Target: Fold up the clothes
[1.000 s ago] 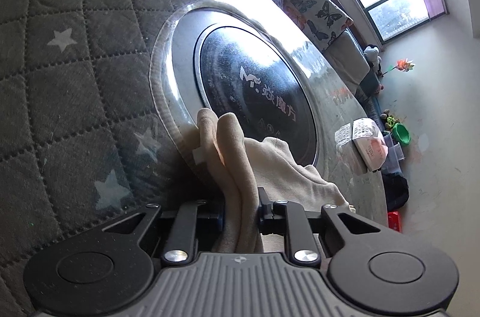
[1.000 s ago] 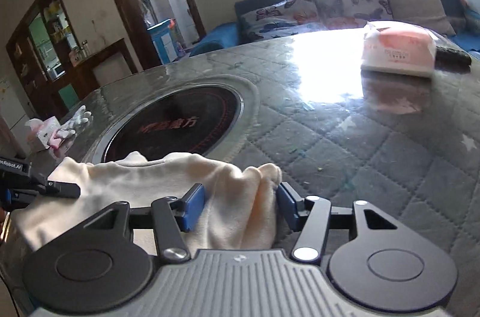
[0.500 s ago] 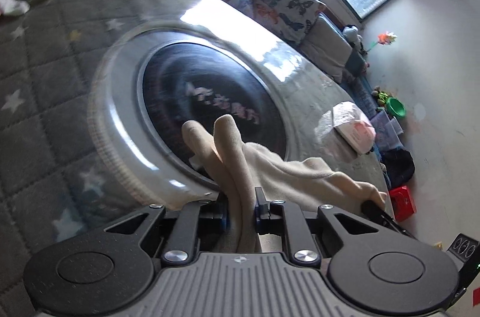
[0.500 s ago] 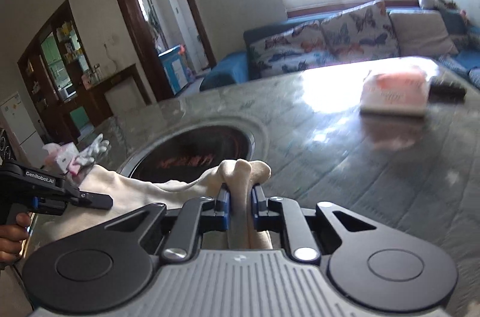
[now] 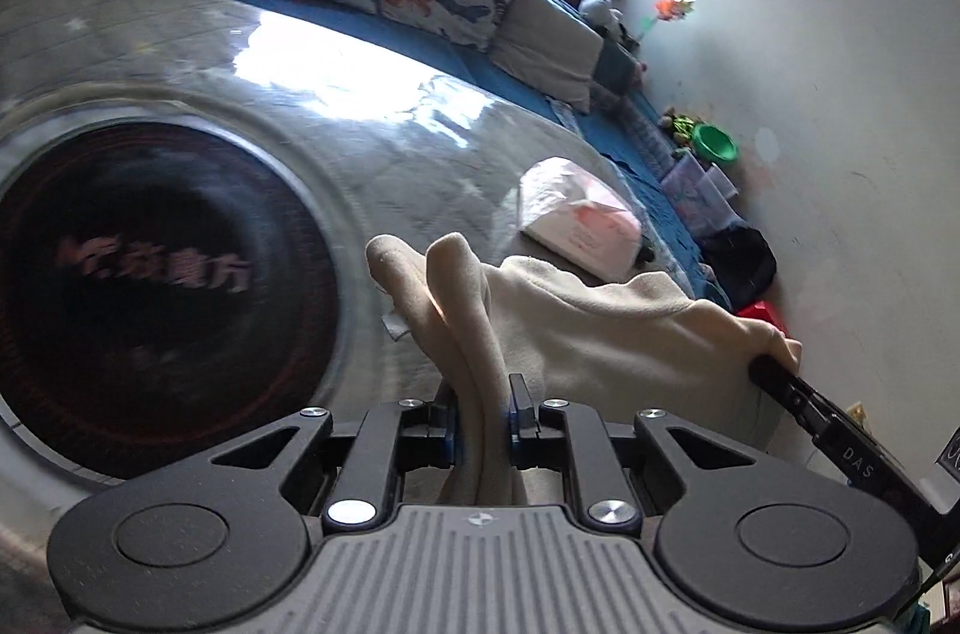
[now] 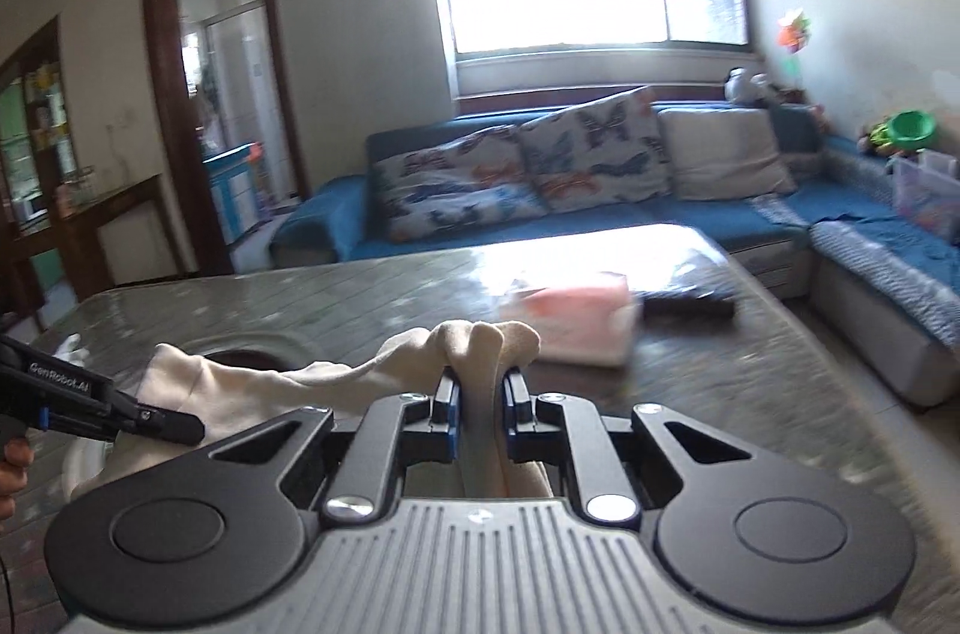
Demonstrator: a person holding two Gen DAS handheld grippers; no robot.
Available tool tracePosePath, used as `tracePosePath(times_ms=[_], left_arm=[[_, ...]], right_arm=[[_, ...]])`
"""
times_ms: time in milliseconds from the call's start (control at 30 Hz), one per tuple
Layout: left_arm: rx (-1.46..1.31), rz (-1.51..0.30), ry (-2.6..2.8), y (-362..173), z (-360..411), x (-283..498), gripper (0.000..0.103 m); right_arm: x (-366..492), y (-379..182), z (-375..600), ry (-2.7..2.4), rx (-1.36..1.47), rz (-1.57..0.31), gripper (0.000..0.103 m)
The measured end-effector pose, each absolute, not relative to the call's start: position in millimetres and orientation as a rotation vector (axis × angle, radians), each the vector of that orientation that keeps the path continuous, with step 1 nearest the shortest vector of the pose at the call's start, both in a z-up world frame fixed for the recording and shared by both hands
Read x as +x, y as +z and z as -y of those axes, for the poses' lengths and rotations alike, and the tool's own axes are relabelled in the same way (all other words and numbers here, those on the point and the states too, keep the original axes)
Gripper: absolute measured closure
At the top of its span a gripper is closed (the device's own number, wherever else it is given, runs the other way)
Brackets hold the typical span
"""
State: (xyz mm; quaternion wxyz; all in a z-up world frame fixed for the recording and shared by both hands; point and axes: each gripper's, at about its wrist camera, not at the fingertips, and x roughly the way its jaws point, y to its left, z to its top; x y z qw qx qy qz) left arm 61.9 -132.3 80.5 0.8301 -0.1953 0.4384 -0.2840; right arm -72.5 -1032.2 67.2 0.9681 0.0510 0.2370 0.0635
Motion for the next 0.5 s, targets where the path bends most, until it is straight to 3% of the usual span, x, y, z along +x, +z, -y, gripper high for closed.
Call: tracePosePath(times_ms=[500], left_arm=[[-0.338,-0.983,-0.647,61.4,216.4,103.5,0.09]], right_arm=[[-33.2,39.8,1110.7,-0.067,0.13,-0.566,0.091]])
